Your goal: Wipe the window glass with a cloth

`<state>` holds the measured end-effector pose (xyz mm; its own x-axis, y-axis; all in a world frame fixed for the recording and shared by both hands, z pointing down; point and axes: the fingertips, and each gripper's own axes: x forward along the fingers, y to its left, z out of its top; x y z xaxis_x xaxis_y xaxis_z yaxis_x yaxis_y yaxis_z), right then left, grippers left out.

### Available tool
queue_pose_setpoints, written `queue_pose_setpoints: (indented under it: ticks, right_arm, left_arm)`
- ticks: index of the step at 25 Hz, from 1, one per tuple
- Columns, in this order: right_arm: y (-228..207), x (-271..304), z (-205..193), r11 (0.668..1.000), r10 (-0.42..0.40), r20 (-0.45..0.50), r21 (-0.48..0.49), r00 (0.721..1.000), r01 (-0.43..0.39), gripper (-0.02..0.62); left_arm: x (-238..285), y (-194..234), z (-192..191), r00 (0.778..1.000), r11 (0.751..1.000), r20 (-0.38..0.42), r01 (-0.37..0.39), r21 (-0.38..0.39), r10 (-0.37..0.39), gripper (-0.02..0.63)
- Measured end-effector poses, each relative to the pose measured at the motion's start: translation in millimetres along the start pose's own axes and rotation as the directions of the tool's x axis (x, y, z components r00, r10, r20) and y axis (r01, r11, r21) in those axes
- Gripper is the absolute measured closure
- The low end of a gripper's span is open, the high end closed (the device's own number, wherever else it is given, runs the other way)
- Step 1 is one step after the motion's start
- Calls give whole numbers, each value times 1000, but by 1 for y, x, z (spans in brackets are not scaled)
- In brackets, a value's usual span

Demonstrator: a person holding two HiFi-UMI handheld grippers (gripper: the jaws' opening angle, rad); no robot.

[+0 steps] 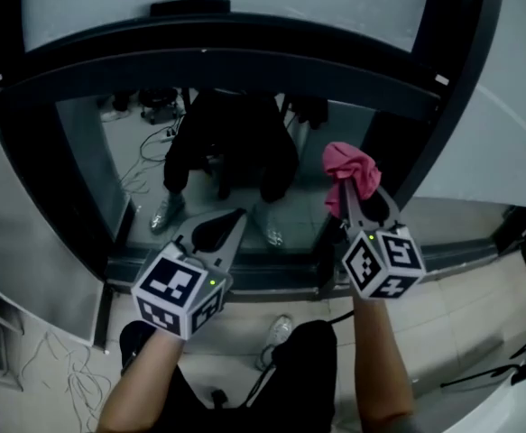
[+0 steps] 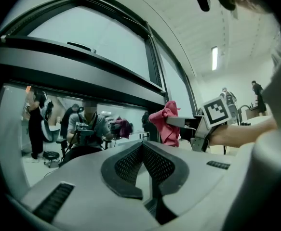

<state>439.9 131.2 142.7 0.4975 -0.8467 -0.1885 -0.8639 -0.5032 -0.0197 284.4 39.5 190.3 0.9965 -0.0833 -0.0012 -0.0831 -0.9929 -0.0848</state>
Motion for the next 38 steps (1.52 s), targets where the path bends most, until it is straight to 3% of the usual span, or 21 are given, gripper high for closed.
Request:
queue_pose_setpoints:
  ticks: [4, 10, 13, 20, 25, 30, 38]
  right_arm:
    - [-49, 19, 9, 989, -149, 3, -2, 989, 149, 489]
    - [-103, 41, 21, 938, -345, 26, 48, 938, 343, 489]
    - [-116, 50, 29, 919, -394, 46, 46, 918, 392, 489]
    - [-135, 69, 36, 900, -436, 50, 2, 898, 437, 489]
    - [-142, 83, 39, 912, -409, 47, -11, 911, 410, 489]
    - [-119, 97, 34, 965, -258, 46, -33, 965, 259, 489]
    - [-51, 111, 24, 995, -68, 34, -72, 997, 70, 489]
  left_arm:
    - [24, 0, 1, 1000, 1000, 4, 26, -8, -26, 600]
    - [52, 0, -2, 998, 998, -2, 64, -24, -64, 600]
    - [64, 0, -6, 997, 996, -8, 79, -29, -79, 601]
    - [88, 3, -13, 995, 995, -21, 94, -42, -95, 601]
    - [100, 4, -17, 995, 994, -29, 93, -50, -95, 601]
    - [98, 9, -24, 996, 995, -37, 80, -59, -82, 601]
    - [79, 33, -29, 999, 998, -40, 16, -64, -19, 600]
